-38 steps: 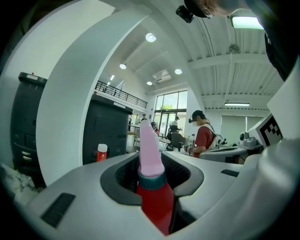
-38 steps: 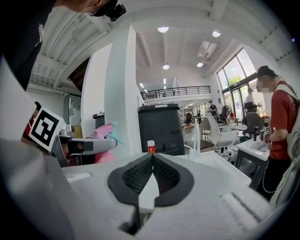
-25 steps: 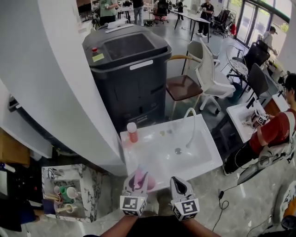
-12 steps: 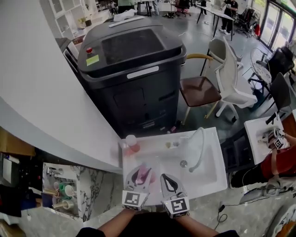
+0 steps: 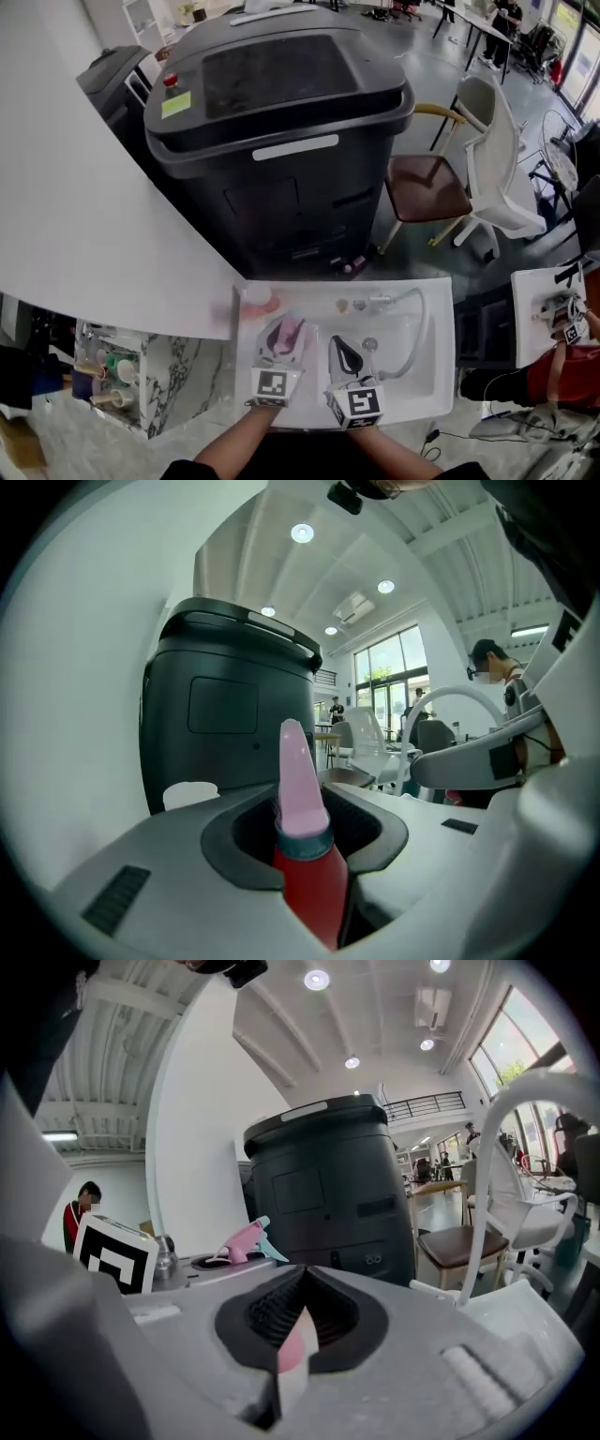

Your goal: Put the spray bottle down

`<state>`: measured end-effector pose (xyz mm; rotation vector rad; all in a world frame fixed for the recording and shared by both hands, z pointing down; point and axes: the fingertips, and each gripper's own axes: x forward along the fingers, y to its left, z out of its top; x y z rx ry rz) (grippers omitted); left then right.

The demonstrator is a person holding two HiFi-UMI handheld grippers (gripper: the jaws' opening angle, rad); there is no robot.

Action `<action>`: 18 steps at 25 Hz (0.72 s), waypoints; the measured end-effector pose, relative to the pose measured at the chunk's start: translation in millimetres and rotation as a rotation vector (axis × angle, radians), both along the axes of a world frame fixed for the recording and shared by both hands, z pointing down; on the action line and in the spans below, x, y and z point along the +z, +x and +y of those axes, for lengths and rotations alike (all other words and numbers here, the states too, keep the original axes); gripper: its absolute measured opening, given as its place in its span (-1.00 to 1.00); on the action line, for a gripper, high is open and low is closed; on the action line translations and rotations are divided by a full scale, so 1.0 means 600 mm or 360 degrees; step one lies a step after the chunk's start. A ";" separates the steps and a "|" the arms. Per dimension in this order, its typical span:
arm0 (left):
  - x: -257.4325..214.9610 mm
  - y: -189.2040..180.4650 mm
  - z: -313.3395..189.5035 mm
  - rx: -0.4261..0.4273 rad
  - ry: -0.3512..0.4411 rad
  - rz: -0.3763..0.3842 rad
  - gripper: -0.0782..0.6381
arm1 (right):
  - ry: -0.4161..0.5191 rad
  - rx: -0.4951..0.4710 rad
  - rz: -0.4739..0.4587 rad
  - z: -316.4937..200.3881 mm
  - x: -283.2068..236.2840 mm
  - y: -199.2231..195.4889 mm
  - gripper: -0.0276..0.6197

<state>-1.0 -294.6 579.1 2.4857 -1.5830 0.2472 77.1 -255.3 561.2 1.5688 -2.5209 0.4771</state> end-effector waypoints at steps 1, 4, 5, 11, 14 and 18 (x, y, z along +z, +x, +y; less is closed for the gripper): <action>0.005 0.000 -0.012 -0.0015 0.0004 0.0007 -0.39 | -0.0024 0.0007 -0.0019 -0.011 0.005 0.003 -0.92; 0.028 0.001 -0.041 -0.0032 0.0022 0.0028 -0.39 | -0.0057 0.0020 -0.0051 -0.039 0.017 0.008 -0.92; 0.033 0.001 -0.050 -0.0044 0.0017 0.0026 -0.39 | -0.0054 0.0025 -0.0045 -0.048 0.019 0.010 -0.92; 0.075 0.031 -0.095 0.0008 0.0078 -0.0202 -0.39 | -0.0069 0.0023 0.0025 -0.090 0.049 0.020 -0.92; 0.089 0.034 -0.115 -0.0053 0.0036 -0.0121 -0.39 | -0.0086 -0.0002 0.0057 -0.097 0.064 0.019 -0.92; 0.114 0.031 -0.141 -0.0073 0.0017 -0.0144 -0.39 | -0.0098 0.0001 0.0053 -0.110 0.076 0.020 -0.92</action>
